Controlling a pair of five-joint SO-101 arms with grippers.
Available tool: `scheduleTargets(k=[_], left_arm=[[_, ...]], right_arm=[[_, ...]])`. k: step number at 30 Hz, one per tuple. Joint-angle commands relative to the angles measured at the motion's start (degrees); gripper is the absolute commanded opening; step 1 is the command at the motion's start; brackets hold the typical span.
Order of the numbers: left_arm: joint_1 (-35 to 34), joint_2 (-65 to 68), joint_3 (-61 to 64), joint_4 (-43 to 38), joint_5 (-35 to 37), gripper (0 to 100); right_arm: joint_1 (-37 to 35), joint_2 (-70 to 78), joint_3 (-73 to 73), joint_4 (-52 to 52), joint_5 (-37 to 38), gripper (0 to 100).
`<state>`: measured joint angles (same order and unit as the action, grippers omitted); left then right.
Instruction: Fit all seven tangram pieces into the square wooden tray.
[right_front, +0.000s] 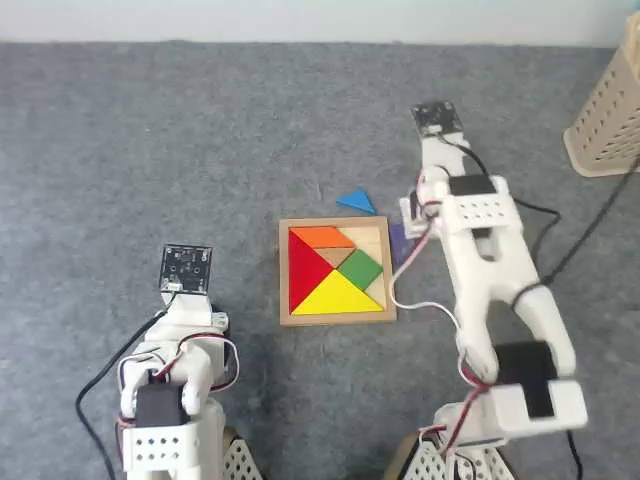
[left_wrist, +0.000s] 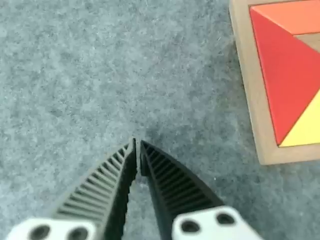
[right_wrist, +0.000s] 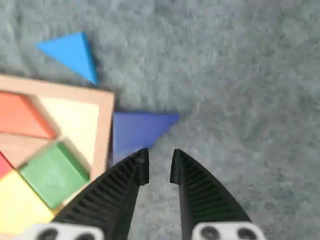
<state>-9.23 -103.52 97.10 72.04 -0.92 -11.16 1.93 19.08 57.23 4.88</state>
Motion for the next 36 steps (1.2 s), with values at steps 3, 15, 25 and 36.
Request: scheduleTargets(k=[3, 15, 25, 36], left_arm=[[0.3, -1.1, -0.6, 0.4, -0.1, 2], [0.3, -1.1, -0.6, 0.4, -0.1, 2], [0.3, -1.1, -0.6, 0.4, -0.1, 2], [0.3, -1.1, -0.6, 0.4, -0.1, 2]], right_arm=[[-5.1, 9.6, -11.6, 1.0, -7.4, 11.7], [-2.7, 21.5, -19.3, 1.1, -18.5, 20.3], [-2.6, 23.3, -19.2, 6.0, -18.6, 17.4], [4.8, 22.8, -19.3, 8.0, -18.5, 0.3]])
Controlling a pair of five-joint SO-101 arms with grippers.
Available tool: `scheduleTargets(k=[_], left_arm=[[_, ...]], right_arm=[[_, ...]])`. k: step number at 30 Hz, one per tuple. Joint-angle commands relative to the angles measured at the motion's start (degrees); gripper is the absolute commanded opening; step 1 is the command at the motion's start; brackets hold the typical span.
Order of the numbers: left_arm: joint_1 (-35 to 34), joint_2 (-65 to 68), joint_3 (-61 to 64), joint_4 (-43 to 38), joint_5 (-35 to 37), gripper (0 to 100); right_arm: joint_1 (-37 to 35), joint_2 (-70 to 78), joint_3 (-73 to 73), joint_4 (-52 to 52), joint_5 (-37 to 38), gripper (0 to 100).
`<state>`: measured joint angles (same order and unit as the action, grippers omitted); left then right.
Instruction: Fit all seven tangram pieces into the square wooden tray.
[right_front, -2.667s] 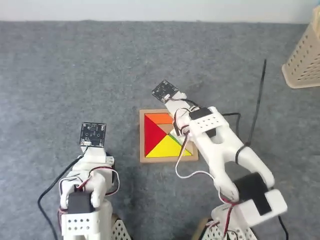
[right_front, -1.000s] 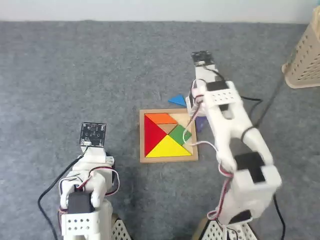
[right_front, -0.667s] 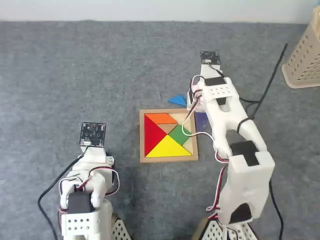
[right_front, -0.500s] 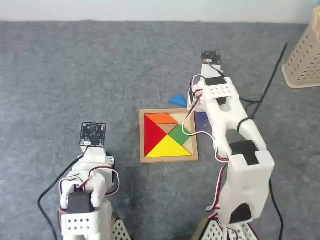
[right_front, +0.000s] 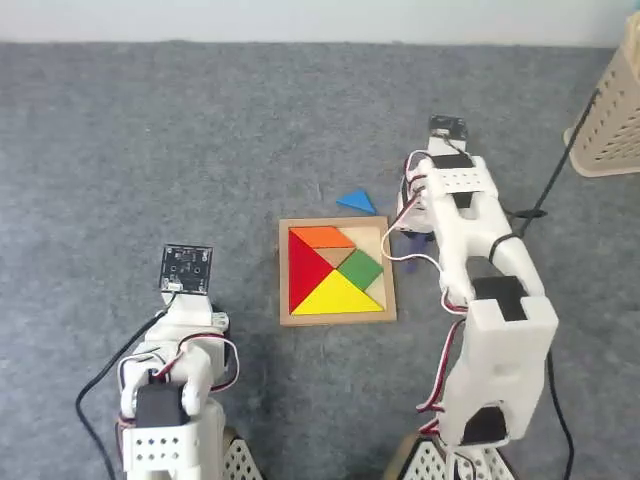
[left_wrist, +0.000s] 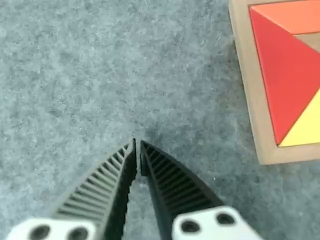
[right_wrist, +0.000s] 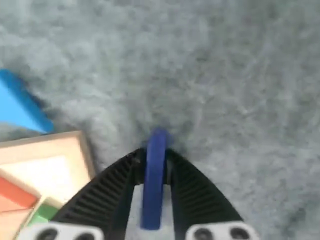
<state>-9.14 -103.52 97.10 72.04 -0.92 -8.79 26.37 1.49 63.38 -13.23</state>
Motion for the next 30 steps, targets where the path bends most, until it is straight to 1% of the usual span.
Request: scheduleTargets(k=[1, 5, 8, 14, 18, 21, 24, 30], left_arm=[[0.2, -1.1, -0.6, 0.4, -0.1, 2], [0.2, -1.1, -0.6, 0.4, -0.1, 2], [0.2, -1.1, -0.6, 0.4, -0.1, 2], [0.2, -1.1, -0.6, 0.4, -0.1, 2], [0.2, -1.1, -0.6, 0.4, -0.1, 2], [0.2, -1.1, -0.6, 0.4, -0.1, 2], [0.2, -1.1, -0.6, 0.4, -0.1, 2], [0.2, -1.1, -0.6, 0.4, -0.1, 2]], right_arm=[[2.5, -1.9, -1.8, 2.3, -0.4, 0.6], [2.0, -7.2, -1.1, 4.5, 0.3, 0.6], [0.0, -13.6, 3.2, 4.4, 3.6, 0.6], [-8.3, -29.0, 17.9, -3.6, 10.6, 0.6], [-14.0, -35.3, 24.3, -6.6, 15.6, 0.6], [-17.4, -35.6, 24.6, -6.8, 20.3, 0.6], [-19.3, -33.5, 21.6, -6.3, 26.5, 0.6], [-19.7, -22.3, 8.2, 0.2, 42.1, 0.6]])
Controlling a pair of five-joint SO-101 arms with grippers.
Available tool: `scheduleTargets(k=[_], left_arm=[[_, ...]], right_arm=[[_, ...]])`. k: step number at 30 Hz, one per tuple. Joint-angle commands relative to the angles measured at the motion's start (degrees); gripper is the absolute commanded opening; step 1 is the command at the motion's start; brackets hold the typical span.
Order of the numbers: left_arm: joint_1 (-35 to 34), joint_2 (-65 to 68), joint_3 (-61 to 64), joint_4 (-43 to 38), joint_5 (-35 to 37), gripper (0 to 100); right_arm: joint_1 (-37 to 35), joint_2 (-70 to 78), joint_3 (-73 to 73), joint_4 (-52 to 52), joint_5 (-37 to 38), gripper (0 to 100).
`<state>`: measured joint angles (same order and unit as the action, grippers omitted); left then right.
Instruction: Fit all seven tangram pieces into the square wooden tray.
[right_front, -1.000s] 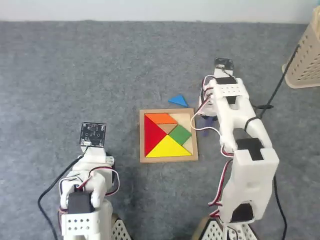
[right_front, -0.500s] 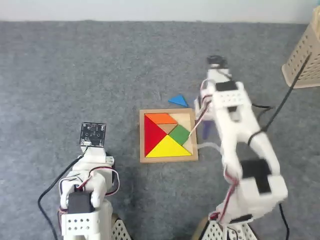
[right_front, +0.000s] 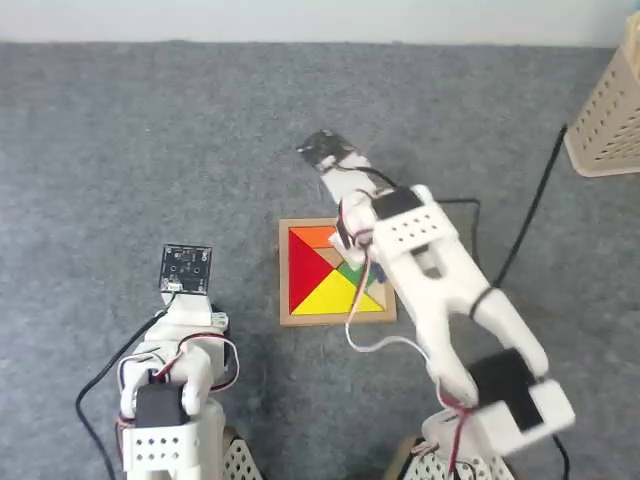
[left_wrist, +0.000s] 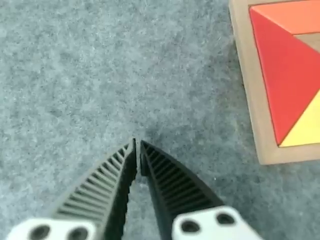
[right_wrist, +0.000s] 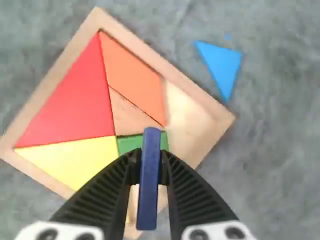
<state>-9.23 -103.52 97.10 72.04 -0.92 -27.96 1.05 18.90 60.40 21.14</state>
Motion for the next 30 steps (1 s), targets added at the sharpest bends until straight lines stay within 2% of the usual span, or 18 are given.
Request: scheduleTargets(k=[1, 6, 12, 19, 30], left_arm=[[0.3, -1.1, -0.6, 0.4, -0.1, 2], [0.3, -1.1, -0.6, 0.4, -0.1, 2], [0.3, -1.1, -0.6, 0.4, -0.1, 2], [0.3, -1.1, -0.6, 0.4, -0.1, 2], [0.3, -1.1, -0.6, 0.4, -0.1, 2]], right_arm=[[-0.6, 5.4, -12.1, 4.2, 9.9, 0.6], [-0.6, 17.5, -25.9, 8.4, 17.1, 0.6], [-0.5, 27.1, -35.4, 12.9, 16.5, 0.6], [-0.6, 28.0, -36.5, 12.2, 16.4, 0.8], [-1.7, 28.4, -36.5, 11.3, 7.9, 1.0]])
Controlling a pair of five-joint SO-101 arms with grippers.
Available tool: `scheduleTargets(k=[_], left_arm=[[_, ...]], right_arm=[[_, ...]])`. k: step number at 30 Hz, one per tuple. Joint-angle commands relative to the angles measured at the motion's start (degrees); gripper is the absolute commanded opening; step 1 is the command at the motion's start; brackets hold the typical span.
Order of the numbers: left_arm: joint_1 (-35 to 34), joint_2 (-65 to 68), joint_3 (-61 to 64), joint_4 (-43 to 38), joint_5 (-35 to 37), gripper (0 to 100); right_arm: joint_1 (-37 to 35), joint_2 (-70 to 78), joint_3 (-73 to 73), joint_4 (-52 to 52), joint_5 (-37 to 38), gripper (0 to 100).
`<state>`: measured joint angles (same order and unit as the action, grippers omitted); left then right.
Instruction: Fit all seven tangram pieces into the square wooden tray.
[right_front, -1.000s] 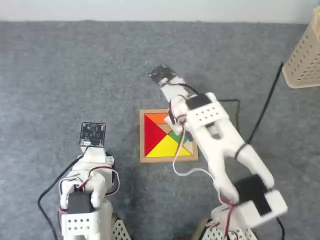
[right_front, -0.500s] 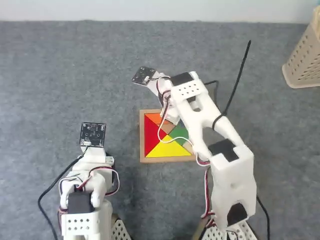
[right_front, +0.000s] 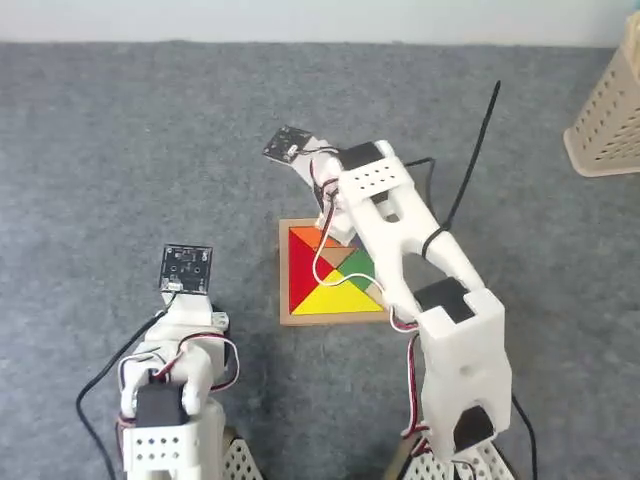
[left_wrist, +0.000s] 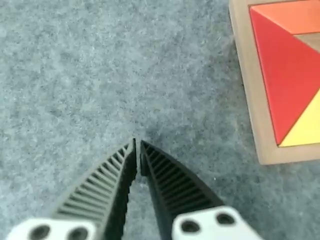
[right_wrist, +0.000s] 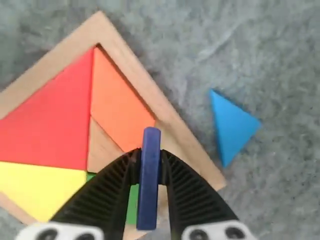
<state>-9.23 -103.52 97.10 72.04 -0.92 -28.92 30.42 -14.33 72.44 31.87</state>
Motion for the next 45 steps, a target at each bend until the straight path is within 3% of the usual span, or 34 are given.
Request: scheduleTargets(k=[1, 7, 15, 24, 45], left_arm=[[0.3, -1.1, -0.6, 0.4, -0.1, 2], [0.3, -1.1, -0.6, 0.4, -0.1, 2], [0.3, -1.1, -0.6, 0.4, -0.1, 2], [0.3, -1.1, -0.6, 0.4, -0.1, 2], [0.3, -1.1, -0.6, 0.4, -0.1, 2]], right_arm=[[-0.7, -0.9, -3.3, -0.8, -3.3, 1.1], [-0.7, -0.8, -3.3, -0.3, -3.9, 8.4], [-0.4, -1.2, -3.3, -0.3, -3.8, 8.4], [5.8, -1.3, -5.4, -2.4, -3.8, 8.4], [6.1, 6.1, -5.7, -3.3, -3.9, 8.4]])
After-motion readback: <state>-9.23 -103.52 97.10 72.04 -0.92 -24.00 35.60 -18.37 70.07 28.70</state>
